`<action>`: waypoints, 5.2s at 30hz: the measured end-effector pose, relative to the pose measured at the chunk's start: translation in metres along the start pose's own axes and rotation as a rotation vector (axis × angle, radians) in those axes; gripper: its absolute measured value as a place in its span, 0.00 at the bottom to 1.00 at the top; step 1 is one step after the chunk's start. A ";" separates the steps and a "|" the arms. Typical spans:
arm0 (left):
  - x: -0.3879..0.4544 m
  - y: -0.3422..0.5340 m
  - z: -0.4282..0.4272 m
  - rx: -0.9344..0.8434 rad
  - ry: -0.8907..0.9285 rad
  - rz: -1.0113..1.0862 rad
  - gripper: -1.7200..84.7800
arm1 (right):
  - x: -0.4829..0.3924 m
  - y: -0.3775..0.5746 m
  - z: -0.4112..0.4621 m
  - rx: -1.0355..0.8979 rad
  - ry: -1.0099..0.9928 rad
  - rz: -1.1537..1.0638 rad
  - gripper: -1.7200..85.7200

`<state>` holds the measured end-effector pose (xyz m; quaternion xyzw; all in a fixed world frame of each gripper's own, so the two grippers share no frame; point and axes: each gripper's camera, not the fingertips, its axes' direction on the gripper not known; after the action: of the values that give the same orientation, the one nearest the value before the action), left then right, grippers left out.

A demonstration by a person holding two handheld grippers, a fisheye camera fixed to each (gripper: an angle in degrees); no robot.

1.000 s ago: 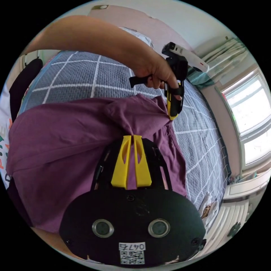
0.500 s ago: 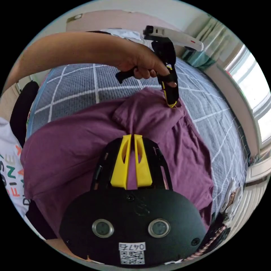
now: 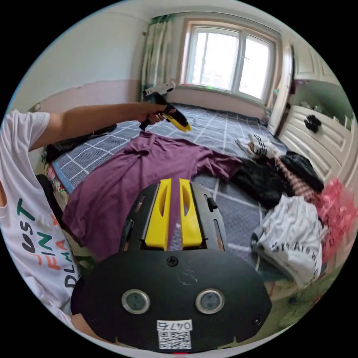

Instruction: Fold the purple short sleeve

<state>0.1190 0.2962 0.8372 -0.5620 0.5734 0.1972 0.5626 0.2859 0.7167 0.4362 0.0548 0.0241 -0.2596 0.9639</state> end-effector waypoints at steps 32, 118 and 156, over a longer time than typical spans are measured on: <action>0.164 -0.111 0.106 0.011 -0.424 -0.036 0.02 | 0.052 0.123 -0.036 -0.194 -0.197 0.079 0.11; -0.118 0.138 -0.137 0.258 -0.175 -0.136 0.03 | 0.020 -0.292 0.338 -0.128 -0.325 -0.229 0.02; 0.010 0.312 -0.008 0.146 -0.448 0.065 0.03 | 0.100 -0.397 0.565 -0.505 -0.434 -0.383 0.04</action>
<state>-0.1524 0.3756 0.7040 -0.4433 0.4646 0.2929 0.7084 0.1826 0.2597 0.9523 -0.2458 -0.1075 -0.4264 0.8638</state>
